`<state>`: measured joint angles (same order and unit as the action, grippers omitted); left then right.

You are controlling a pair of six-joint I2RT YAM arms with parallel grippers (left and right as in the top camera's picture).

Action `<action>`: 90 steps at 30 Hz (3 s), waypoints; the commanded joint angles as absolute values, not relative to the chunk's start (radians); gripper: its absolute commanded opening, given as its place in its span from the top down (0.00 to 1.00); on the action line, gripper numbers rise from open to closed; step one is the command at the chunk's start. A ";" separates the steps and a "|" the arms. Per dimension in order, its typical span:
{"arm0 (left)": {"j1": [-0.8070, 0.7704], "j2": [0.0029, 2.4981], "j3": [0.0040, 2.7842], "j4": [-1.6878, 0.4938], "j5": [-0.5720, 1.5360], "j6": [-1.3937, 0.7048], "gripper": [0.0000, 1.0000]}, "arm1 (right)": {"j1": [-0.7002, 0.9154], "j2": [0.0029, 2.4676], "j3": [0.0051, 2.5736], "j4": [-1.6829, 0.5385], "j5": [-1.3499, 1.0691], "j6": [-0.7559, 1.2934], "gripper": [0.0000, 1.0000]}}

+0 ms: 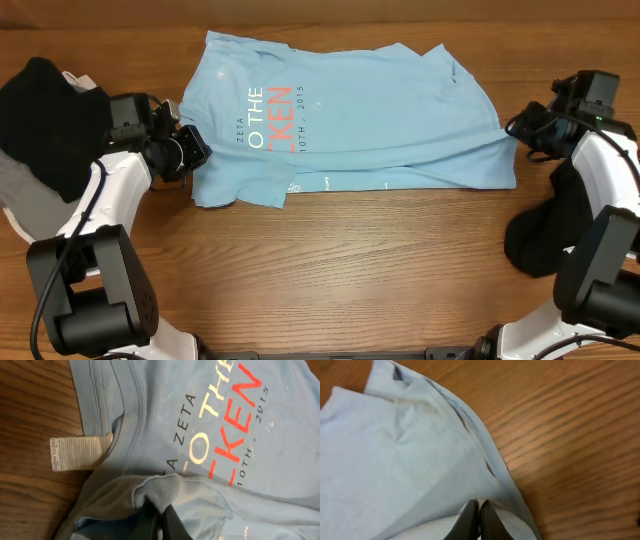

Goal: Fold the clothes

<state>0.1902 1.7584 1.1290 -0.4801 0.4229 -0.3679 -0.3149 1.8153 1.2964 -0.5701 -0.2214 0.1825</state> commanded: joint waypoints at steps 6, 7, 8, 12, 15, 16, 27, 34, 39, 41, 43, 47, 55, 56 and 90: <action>0.188 1.765 1.127 -0.422 0.411 -0.402 0.96 | -0.294 1.850 1.297 -0.509 -0.219 0.184 0.88; 0.188 1.765 1.127 -0.415 0.411 -0.402 0.96 | -0.294 1.852 1.297 -0.503 -0.219 0.183 0.88; 0.188 1.765 1.127 -0.405 0.411 -0.402 0.96 | -0.294 1.854 1.297 -0.498 -0.218 0.183 0.87; 0.188 1.765 1.127 -0.395 0.411 -0.405 0.96 | -0.294 1.854 1.297 -0.497 -0.218 0.183 0.75; 0.188 1.765 1.127 -0.396 0.412 -0.408 0.96 | -0.294 1.854 1.297 -0.530 -0.218 0.183 0.75; 0.188 1.765 1.127 -0.397 0.412 -0.408 0.96 | -0.294 1.854 1.297 -0.556 -0.217 0.183 0.76; 0.188 1.765 1.127 -0.418 0.472 -0.408 0.96 | -0.294 1.921 1.195 -0.561 -0.192 0.183 0.87; 0.188 1.765 1.127 -0.410 0.464 -0.407 0.76 | -0.294 2.006 1.195 -0.547 -0.196 0.183 0.88; 0.157 1.746 1.143 -0.397 0.545 -0.314 0.55 | -0.294 2.008 1.195 -0.543 -0.196 0.183 0.88; 0.052 1.731 1.143 -0.423 0.487 -0.204 0.54 | -0.294 2.008 1.195 -0.544 -0.196 0.183 0.88; -0.041 1.732 1.143 -0.442 0.392 -0.152 0.53 | -0.294 2.008 1.195 -0.549 -0.196 0.183 0.88; -0.266 1.734 1.143 -0.456 0.202 -0.126 0.57 | -0.294 2.008 1.195 -0.554 -0.196 0.183 0.88; -0.392 1.862 1.142 -0.446 0.138 -0.126 0.60 | -0.294 2.008 1.195 -0.558 -0.196 0.183 0.88; -0.392 1.876 1.142 -0.446 0.116 -0.126 0.60 | -0.294 2.008 1.195 -0.559 -0.196 0.183 0.88; -0.375 1.909 1.260 -0.453 -0.110 -0.096 0.96 | -0.294 2.008 1.195 -0.562 -0.196 0.183 0.88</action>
<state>-0.3908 1.9034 1.1625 -0.4580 -0.0628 -0.1001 -0.2996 1.9636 1.2041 -0.5503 -0.2028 0.1829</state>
